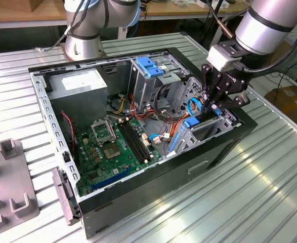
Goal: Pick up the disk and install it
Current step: 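Insert the second disk wire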
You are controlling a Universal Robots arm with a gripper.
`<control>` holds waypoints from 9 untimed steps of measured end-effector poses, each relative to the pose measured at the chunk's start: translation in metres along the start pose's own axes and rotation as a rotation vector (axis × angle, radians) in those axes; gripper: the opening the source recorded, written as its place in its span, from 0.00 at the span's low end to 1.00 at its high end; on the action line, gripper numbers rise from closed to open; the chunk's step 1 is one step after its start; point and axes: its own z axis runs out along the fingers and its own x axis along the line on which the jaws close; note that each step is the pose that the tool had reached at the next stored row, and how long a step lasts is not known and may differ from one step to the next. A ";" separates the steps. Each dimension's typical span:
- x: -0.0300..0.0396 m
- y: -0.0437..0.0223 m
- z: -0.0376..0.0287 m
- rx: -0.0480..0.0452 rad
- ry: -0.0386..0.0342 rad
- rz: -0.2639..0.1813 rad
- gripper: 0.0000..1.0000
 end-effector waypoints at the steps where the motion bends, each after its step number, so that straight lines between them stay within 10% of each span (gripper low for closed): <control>1: 0.0007 0.0000 0.0001 0.0001 -0.0204 0.000 0.16; 9: 0.0077 0.0000 -0.0004 -0.0001 -0.0251 0.000 0.16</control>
